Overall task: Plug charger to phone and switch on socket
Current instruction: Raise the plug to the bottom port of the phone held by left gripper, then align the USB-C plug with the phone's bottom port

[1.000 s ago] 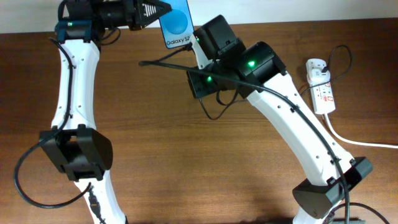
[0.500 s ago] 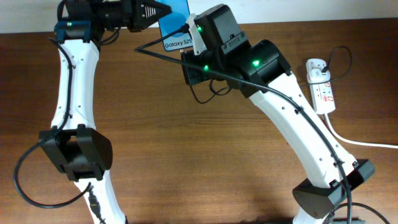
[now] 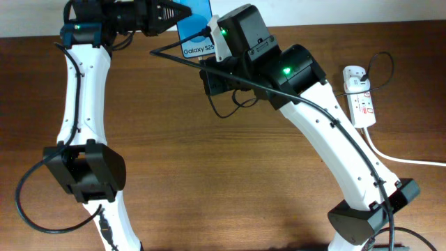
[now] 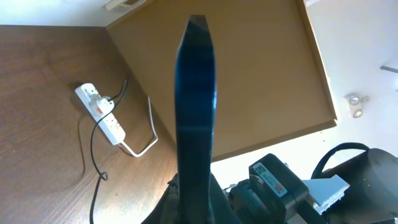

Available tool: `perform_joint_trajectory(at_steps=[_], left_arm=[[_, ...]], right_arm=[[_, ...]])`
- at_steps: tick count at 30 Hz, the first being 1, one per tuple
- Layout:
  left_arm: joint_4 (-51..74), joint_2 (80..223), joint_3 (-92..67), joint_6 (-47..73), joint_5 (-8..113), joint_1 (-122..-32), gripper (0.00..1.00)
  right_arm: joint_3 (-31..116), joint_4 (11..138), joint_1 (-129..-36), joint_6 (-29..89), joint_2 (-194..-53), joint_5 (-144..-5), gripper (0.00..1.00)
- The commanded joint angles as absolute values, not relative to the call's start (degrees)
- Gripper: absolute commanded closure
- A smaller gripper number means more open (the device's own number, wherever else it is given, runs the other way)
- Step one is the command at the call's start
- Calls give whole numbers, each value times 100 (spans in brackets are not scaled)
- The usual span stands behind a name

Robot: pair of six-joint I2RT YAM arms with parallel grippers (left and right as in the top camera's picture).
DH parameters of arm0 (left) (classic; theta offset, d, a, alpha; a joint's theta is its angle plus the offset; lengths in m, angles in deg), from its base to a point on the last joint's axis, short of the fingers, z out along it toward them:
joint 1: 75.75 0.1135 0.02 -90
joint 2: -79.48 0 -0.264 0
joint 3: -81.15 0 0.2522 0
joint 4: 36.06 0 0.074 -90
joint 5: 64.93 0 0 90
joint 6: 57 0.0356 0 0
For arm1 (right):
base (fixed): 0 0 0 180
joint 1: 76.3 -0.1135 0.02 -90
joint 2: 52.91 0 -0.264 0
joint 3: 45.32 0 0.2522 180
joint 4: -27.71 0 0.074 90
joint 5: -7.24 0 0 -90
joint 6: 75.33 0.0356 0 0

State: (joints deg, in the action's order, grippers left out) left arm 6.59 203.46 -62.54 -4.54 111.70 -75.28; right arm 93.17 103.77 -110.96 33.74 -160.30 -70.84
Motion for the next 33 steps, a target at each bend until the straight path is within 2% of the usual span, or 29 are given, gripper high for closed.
perform_joint_trajectory(at_steps=[1,23,30,33], left_arm=[[641,20267,-6337,-360,11517,-7521,100],[650,20267,-6337,-362,11517,-7521,100],[663,20267,-6337,-365,11386,-7519,100],[666,20267,-6337,-365,11487,-7521,100]], right_arm=[[9454,10189,-11089,3385,-15912,-7136,96],[9456,9713,-10960,3748,-15912,-7245,96],[9454,10644,-10967,3750,-15912,-6773,96],[9448,10650,-10967,3752,-15919,-6730,96]])
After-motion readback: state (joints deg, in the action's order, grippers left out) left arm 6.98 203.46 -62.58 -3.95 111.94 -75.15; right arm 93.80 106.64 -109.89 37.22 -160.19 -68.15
